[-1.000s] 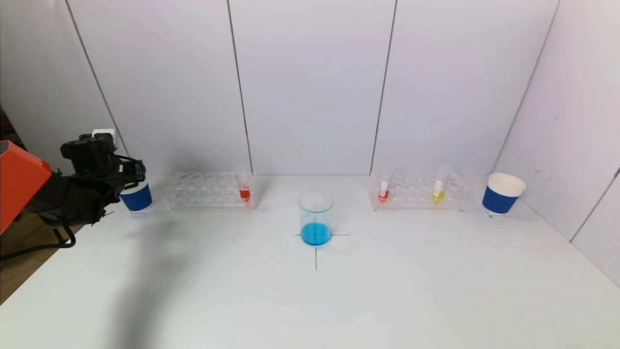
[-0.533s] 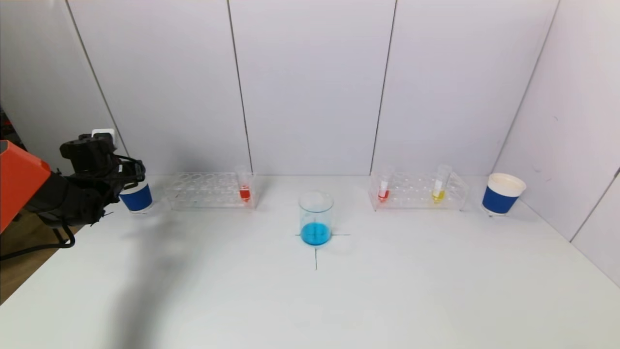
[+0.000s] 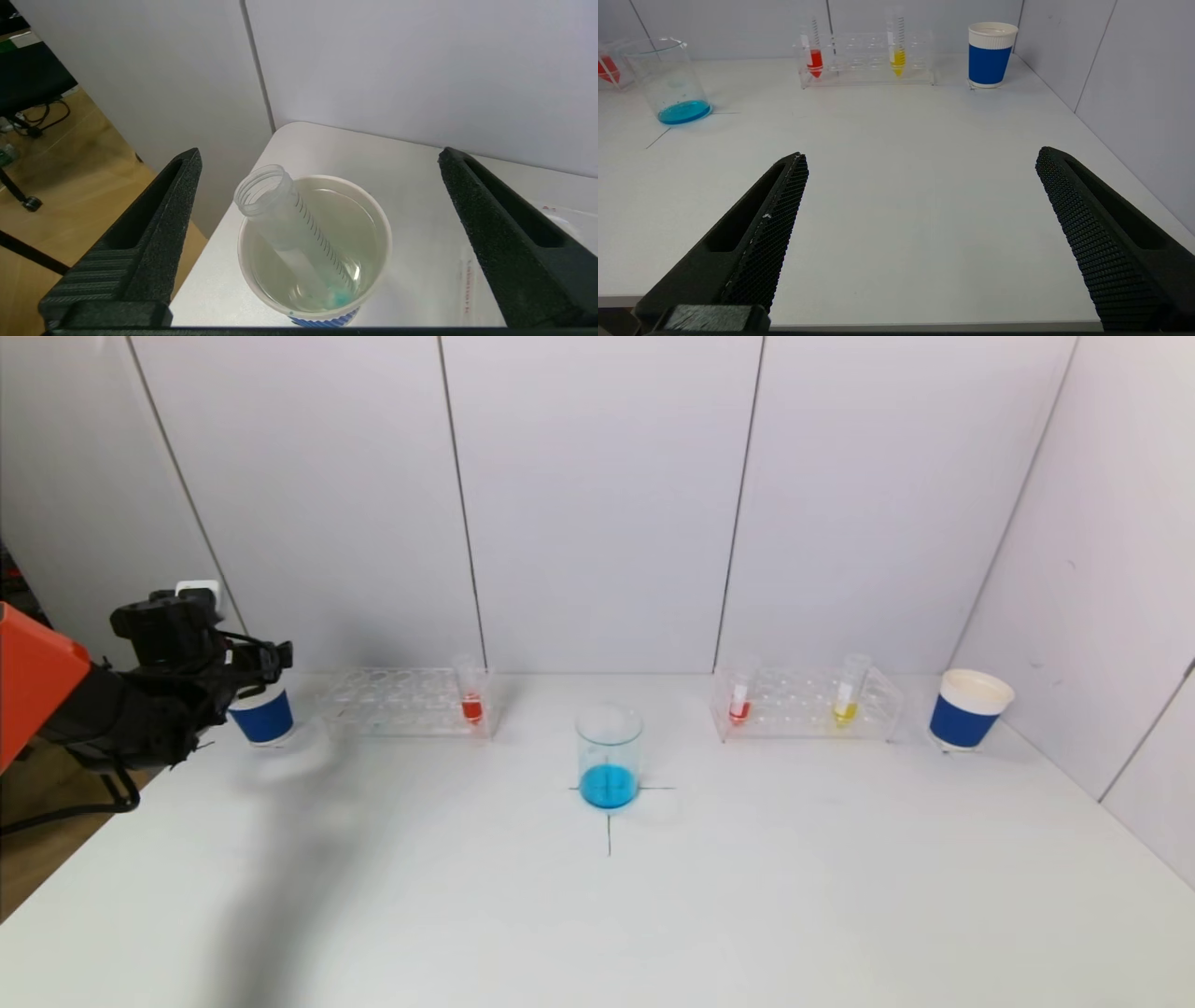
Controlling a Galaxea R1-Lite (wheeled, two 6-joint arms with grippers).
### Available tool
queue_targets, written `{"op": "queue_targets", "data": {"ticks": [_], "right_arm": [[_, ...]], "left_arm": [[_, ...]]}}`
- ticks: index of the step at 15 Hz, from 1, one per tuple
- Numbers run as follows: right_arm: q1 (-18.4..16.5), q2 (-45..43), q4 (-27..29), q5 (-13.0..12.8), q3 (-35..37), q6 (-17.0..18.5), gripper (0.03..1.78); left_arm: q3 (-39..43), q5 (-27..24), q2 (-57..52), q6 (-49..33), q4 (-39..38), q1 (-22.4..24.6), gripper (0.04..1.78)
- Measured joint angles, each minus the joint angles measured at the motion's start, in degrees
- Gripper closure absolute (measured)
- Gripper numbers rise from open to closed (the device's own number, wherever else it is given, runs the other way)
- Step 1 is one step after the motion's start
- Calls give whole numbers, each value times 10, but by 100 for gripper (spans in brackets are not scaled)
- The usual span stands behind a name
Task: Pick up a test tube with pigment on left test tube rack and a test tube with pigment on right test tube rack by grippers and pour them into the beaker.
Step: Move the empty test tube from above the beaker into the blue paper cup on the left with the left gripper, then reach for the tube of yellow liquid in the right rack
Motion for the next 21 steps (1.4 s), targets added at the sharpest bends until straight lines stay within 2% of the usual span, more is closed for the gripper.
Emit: {"op": "queue_targets", "data": {"ticks": [6, 11, 16, 21], "right_arm": [[0, 0, 0, 0, 0, 0, 4], [0, 0, 0, 0, 0, 0, 4], [0, 0, 0, 0, 0, 0, 4], [0, 0, 0, 0, 0, 0, 4]], "left_arm": [[15, -6, -89, 7, 39, -16, 6], [59, -6, -259, 5, 139, -58, 6], [155, -5, -467, 3, 244, -122, 6], [293, 5, -666, 10, 289, -143, 6]]}}
